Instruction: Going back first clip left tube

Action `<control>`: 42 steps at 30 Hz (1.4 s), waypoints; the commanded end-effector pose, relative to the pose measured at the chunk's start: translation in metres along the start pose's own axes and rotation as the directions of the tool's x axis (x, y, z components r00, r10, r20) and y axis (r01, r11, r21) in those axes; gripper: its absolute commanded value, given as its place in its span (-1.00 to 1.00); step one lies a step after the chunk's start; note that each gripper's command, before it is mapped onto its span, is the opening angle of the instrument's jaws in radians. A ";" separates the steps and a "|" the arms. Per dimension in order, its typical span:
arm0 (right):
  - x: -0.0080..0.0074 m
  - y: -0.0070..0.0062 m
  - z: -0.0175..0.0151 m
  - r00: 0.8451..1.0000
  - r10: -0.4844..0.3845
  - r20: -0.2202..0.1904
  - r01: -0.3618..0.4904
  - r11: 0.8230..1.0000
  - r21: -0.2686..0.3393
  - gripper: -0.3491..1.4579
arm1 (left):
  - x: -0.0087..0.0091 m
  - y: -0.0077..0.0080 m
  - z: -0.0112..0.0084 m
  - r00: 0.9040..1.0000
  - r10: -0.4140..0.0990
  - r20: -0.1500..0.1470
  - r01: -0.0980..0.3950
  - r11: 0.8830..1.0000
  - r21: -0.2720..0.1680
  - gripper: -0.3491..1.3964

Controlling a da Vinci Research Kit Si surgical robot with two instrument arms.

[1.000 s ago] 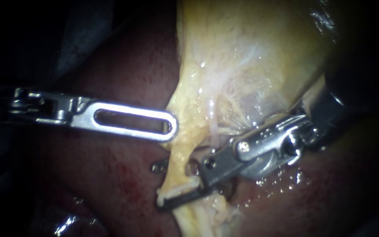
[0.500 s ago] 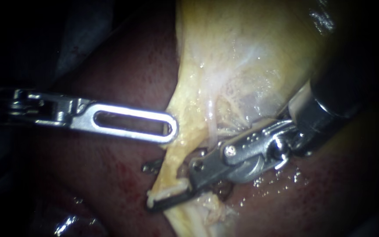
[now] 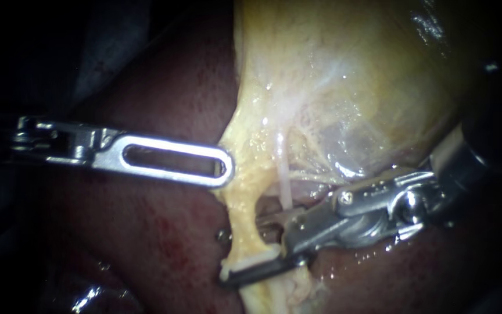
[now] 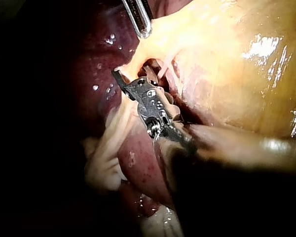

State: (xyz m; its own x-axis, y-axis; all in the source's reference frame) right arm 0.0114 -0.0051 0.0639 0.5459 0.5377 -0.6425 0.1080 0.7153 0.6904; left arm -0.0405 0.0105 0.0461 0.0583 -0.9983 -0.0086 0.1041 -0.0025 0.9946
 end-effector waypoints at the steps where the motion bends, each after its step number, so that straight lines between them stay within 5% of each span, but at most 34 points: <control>1: 0.0000 0.0000 0.0001 1.000 -0.001 0.000 0.001 1.000 -0.001 -0.15 | 0.0000 0.0000 0.0000 1.000 0.000 0.000 0.000 1.000 0.000 -1.00; 7: 0.0001 0.0000 0.0020 0.993 -0.121 0.010 0.121 0.993 -0.014 -0.02 | -0.0001 0.0001 0.0002 1.000 0.000 0.000 0.000 1.000 0.000 -1.00; 17: -0.0004 0.0007 0.0075 0.986 -0.168 0.026 0.168 0.986 -0.005 0.02 | 0.0000 0.0001 0.0003 1.000 0.001 0.002 -0.001 1.000 -0.001 -1.00; 22: -0.0004 0.0008 0.0074 0.985 -0.173 0.027 0.173 0.985 -0.002 0.02 | 0.0000 0.0001 0.0003 1.000 0.000 0.002 0.000 1.000 -0.001 -1.00; 27: -0.0007 0.0008 0.0069 0.965 -0.261 0.032 0.260 0.965 0.013 0.03 | 0.0000 0.0001 0.0003 1.000 0.001 0.002 -0.001 1.000 -0.001 -1.00; 42: -0.0012 0.0007 0.0029 0.965 -0.259 0.031 0.258 0.966 0.030 0.02 | 0.0002 0.0001 0.0001 1.000 0.001 0.001 -0.001 1.000 -0.001 -1.00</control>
State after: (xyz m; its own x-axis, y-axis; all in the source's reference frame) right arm 0.0127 -0.0063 0.0659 0.5248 0.3211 -0.7884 0.2718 0.8145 0.5126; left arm -0.0405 0.0104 0.0462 0.0574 -0.9983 -0.0079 0.1063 -0.0018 0.9943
